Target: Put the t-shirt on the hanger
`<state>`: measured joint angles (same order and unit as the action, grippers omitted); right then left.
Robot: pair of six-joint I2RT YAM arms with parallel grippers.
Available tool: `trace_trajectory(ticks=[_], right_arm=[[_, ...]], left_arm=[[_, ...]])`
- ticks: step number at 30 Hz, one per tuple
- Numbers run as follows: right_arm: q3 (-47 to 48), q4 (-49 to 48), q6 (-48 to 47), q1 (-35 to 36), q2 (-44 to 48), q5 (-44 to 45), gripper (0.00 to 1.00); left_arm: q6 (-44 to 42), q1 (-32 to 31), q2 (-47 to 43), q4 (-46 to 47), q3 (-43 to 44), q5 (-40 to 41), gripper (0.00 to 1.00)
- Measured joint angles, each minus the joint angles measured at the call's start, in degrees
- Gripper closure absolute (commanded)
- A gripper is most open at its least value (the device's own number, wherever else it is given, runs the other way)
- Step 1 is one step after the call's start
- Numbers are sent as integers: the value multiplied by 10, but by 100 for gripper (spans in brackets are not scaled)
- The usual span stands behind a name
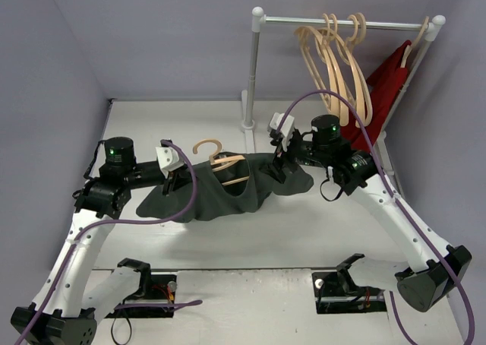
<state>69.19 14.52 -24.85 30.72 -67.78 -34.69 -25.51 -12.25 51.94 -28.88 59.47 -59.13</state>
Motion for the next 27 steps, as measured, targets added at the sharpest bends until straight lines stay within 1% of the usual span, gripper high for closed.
trace_trajectory(ticks=[2, 3, 4, 6, 9, 12, 14, 16, 17, 20, 23, 27], right_arm=[[0, 0, -8, 0, -6, -19, 24], [0, 1, -12, 0, -8, -28, 29], [0, 1, -14, 0, -8, -35, 33], [-1, 0, -21, 0, -8, -46, 48], [-7, -1, -24, -1, -8, -55, 66], [-26, -2, -28, -7, -2, -63, 69], [-40, -1, -29, -7, 6, -69, 66], [-48, 1, -28, -10, 15, -67, 57], [-51, 1, -26, -12, 19, -65, 51], [-60, 0, -21, -18, 36, -59, 41], [-62, 0, -18, -19, 48, -57, 38], [-62, -1, -17, -19, 49, -64, 37]], left_arm=[[-6, 0, 1, -5, 6, -1, 100], [-9, 0, 2, -8, 9, -4, 100], [-13, 0, 3, -11, 12, -7, 100], [-20, 0, 8, -20, 19, -13, 100], [-36, 0, 16, -34, 30, -18, 100], [-52, 0, 17, -53, 36, -17, 100], [-59, 2, 18, -61, 38, -12, 100], [-67, 3, 19, -70, 39, -14, 100], [-71, 4, 19, -74, 40, -15, 100], [-78, 5, 21, -84, 49, -22, 100], [-85, 5, 23, -88, 56, -31, 100], [-90, 6, 29, -90, 57, -44, 100]])
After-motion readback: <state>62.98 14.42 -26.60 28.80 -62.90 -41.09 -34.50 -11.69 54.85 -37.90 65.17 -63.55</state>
